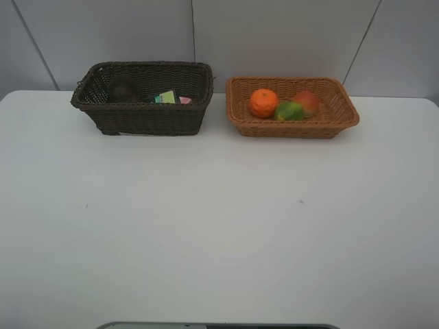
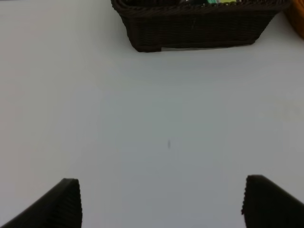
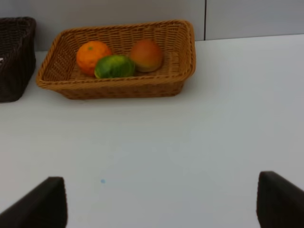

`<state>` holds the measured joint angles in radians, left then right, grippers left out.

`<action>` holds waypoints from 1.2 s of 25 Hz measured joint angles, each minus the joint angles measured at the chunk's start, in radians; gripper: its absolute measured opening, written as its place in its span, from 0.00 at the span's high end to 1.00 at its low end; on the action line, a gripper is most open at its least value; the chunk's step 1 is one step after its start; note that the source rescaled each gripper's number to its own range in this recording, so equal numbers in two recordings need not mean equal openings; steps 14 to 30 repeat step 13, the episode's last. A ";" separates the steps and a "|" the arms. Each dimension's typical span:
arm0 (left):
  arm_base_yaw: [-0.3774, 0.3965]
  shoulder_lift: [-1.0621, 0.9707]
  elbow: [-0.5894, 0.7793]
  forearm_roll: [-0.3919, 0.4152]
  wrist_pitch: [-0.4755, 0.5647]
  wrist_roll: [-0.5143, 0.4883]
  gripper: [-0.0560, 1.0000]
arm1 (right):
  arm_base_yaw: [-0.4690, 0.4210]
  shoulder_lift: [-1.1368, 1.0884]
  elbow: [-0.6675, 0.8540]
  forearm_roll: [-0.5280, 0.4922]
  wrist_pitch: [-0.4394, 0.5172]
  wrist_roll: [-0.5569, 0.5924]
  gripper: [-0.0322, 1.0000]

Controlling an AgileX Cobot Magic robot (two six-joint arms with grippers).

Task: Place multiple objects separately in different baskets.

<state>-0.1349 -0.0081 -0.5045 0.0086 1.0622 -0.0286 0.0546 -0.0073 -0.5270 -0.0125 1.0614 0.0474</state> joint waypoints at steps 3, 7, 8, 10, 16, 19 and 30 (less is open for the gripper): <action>0.000 0.000 0.000 -0.003 0.000 0.000 0.14 | 0.000 0.000 0.000 0.000 0.000 0.000 0.26; 0.000 0.000 0.000 -0.009 0.000 0.000 0.14 | 0.000 0.000 0.000 0.000 0.000 0.000 0.26; 0.000 0.000 0.000 -0.009 0.000 0.000 0.14 | 0.000 0.000 0.000 0.000 0.000 0.000 0.26; 0.000 0.000 0.000 -0.009 0.000 0.000 0.14 | 0.000 0.000 0.000 0.000 0.000 0.000 0.26; 0.000 0.000 0.000 -0.009 0.000 0.000 0.14 | 0.000 0.000 0.000 0.000 0.000 0.000 0.26; 0.000 0.000 0.000 -0.009 0.000 0.000 0.14 | 0.000 0.000 0.000 0.000 0.000 0.000 0.26; 0.000 0.000 0.000 -0.009 0.000 0.000 0.14 | 0.000 0.000 0.000 0.000 0.000 0.000 0.26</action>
